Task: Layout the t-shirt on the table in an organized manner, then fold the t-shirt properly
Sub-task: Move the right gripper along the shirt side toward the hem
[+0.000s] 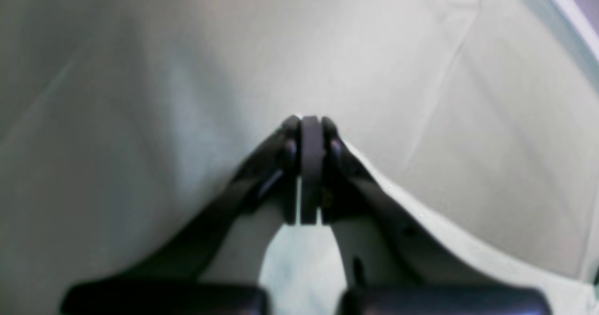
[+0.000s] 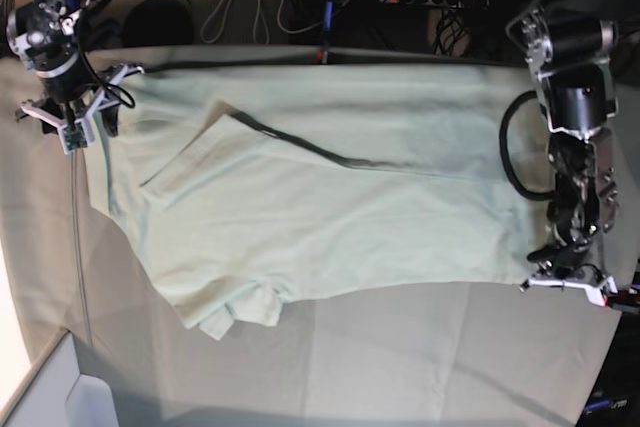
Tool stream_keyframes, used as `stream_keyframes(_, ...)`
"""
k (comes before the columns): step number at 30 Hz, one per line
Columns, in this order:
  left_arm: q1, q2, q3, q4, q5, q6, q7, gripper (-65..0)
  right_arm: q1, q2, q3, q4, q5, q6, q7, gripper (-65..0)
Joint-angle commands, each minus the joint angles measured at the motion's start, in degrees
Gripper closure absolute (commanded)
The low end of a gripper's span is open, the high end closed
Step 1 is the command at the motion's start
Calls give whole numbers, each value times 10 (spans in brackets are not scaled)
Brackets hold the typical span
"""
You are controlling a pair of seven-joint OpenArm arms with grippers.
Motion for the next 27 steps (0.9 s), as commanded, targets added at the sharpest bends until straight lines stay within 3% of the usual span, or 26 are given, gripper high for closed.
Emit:
stream_keyframes(1, -19, -8, -1, 17, -2, -5, -15, 0, 3, 4, 1, 13, 6, 2, 12, -277)
stream_keyframes(9, -5, -9, -1, 24, -2, -5, -15, 0, 39, 4, 0, 11, 7, 2, 12, -280)
stream_keyframes(17, 14, -9, -1, 24, -4, -5, -15, 0, 182, 19, -31, -57, 6, 2, -17, -280)
stream_keyframes(27, 31, -8, -1, 24, -2, -5, -16, 0, 434, 46, -91, -377, 6, 2, -32, -281)
